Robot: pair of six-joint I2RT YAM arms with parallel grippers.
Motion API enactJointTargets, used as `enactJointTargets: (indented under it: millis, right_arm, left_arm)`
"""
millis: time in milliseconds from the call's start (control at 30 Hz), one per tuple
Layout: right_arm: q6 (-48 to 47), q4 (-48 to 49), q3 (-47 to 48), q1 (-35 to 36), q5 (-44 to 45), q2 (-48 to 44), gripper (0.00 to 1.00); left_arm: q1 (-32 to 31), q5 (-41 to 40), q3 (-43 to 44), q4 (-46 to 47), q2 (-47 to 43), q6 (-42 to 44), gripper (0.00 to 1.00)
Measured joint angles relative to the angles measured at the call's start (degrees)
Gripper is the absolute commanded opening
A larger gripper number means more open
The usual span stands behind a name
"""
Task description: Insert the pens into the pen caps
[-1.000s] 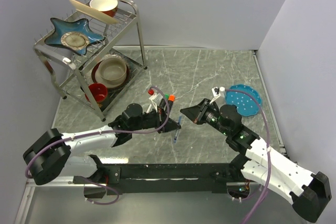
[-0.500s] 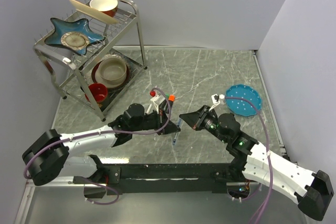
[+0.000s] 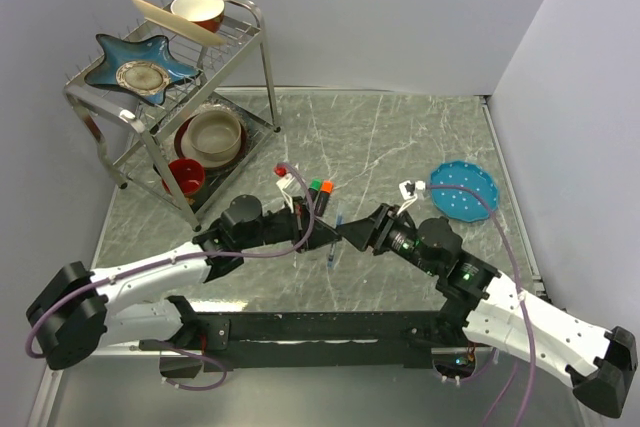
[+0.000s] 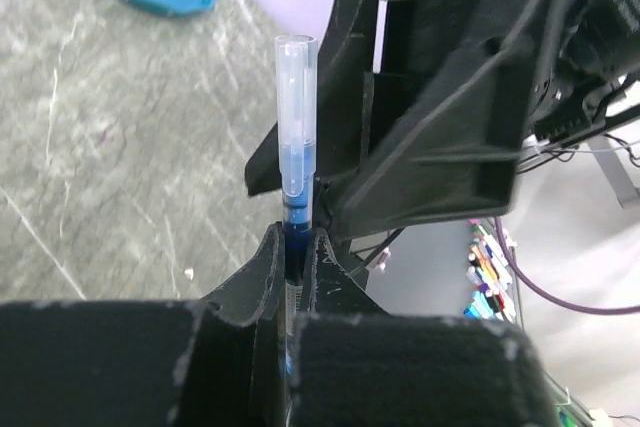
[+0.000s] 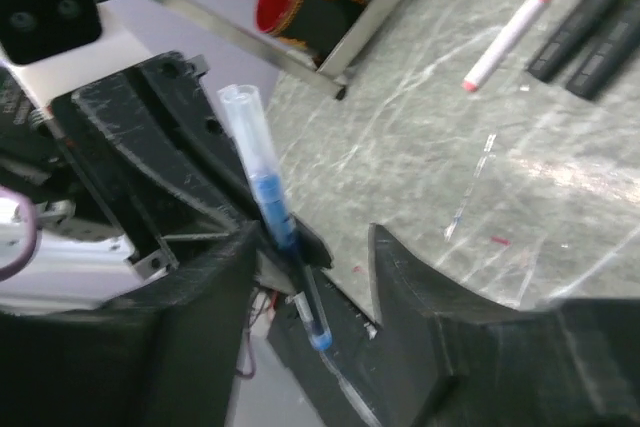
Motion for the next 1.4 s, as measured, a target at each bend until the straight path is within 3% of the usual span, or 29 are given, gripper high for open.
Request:
enactJointTargets:
  millis: [33,133,267,367,500,667,800,1400]
  right_arm:
    - [-0.79,-1.14,1.42,0.04,-0.42,0.0,0.73]
    - [-3.17,-3.52,5.6,0.13,-1.7,0.15,0.76]
    - [-5.66,-5.14,10.6,0.2,-2.99,2.36,0.75]
    - [-7.06,-5.53,13.33,0.2,-4.04,4.74,0.68]
    - [-8.24,-5.66,15.06,0.2,-4.96,7.76,0.43]
    - [-8.52,-5.57,15.78,0.79,-6.19,10.29,0.25]
    - [-8.9,-4.83,15.37,1.7,-6.23,10.4,0.0]
    - [-8.85,2.03,6.91,9.11,6.62,11.1,0.0]
  left_arm:
    - [0.04,0.13,-0.13,0.07,-0.9,0.26,0.01]
    - [0.17,0.85,-0.74,-0.09,-3.82,1.31,0.01]
    - [0.2,3.48,-1.68,-0.42,-7.17,2.4,0.01]
    - [0.2,5.25,-2.19,-0.96,-8.55,3.02,0.01]
    - [0.2,6.67,-3.32,-1.09,-9.46,3.08,0.01]
    - [0.24,7.3,-3.48,-2.54,-9.7,3.82,0.01]
    - [0.24,7.5,-3.48,-3.17,-9.66,4.17,0.01]
    - [2.05,10.03,0.98,-15.82,-4.15,5.95,0.01]
